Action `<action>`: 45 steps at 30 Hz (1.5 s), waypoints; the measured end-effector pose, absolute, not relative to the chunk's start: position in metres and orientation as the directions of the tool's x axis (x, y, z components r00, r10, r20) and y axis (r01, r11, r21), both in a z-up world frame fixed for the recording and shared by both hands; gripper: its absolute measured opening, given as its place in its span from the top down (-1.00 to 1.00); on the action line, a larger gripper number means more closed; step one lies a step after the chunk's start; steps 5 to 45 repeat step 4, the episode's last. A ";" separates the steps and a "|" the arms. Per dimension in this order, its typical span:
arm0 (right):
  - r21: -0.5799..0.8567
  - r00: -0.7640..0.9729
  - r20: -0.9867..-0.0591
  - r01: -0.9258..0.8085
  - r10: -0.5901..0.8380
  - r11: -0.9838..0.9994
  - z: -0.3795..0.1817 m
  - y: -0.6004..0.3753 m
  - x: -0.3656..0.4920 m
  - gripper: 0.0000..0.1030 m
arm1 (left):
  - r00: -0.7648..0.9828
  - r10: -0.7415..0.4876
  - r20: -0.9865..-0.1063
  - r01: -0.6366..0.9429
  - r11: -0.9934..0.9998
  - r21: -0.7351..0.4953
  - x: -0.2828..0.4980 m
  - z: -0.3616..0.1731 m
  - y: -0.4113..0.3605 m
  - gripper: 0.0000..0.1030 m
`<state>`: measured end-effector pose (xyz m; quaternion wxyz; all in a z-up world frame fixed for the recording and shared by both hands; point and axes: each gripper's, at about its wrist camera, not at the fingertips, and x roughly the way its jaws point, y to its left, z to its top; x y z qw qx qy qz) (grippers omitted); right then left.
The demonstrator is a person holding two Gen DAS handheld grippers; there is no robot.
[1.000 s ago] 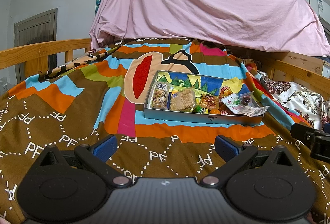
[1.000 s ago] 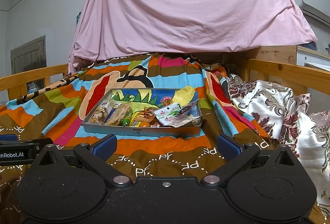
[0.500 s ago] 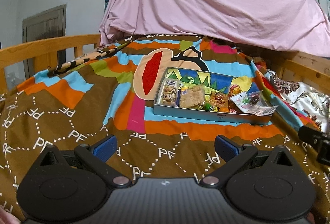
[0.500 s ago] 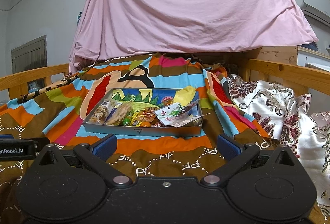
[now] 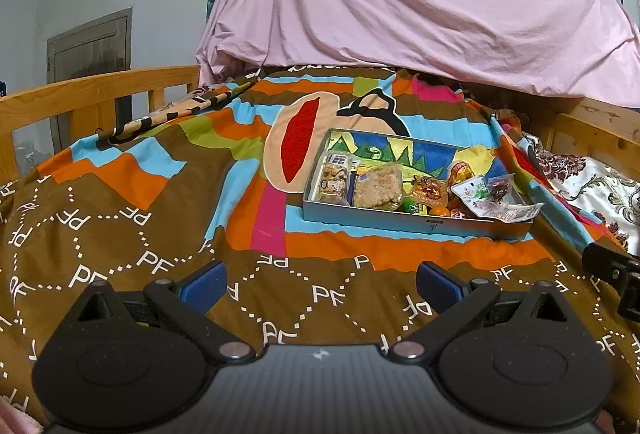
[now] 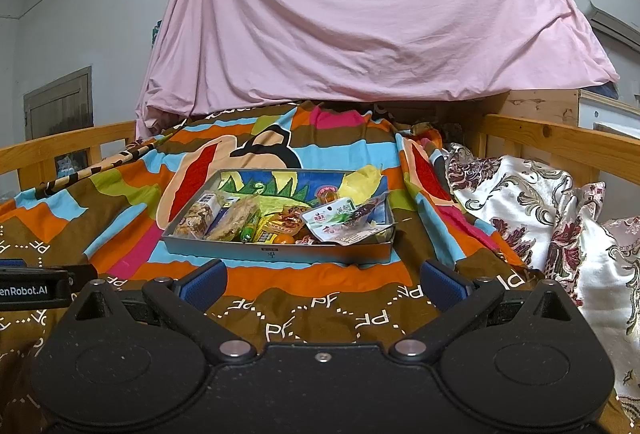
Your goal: Organize snacks
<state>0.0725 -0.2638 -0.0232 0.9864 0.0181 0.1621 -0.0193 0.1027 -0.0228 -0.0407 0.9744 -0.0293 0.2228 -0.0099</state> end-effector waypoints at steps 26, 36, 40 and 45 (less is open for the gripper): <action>0.029 0.946 -0.323 0.043 -0.031 0.999 -0.024 -0.263 0.072 -0.99 | 0.898 -0.030 -0.439 0.004 0.998 -0.059 0.104 -0.041 -0.024 -0.99; 0.029 0.946 -0.323 0.043 -0.031 0.999 -0.024 -0.263 0.072 -0.99 | 0.898 -0.030 -0.439 0.004 0.998 -0.059 0.104 -0.041 -0.024 -0.99; 0.029 0.946 -0.323 0.043 -0.031 0.999 -0.024 -0.263 0.072 -0.99 | 0.898 -0.030 -0.439 0.004 0.998 -0.059 0.104 -0.041 -0.024 -0.99; 0.029 0.946 -0.323 0.043 -0.031 0.999 -0.024 -0.263 0.072 -0.99 | 0.898 -0.030 -0.439 0.004 0.998 -0.059 0.104 -0.041 -0.024 -0.99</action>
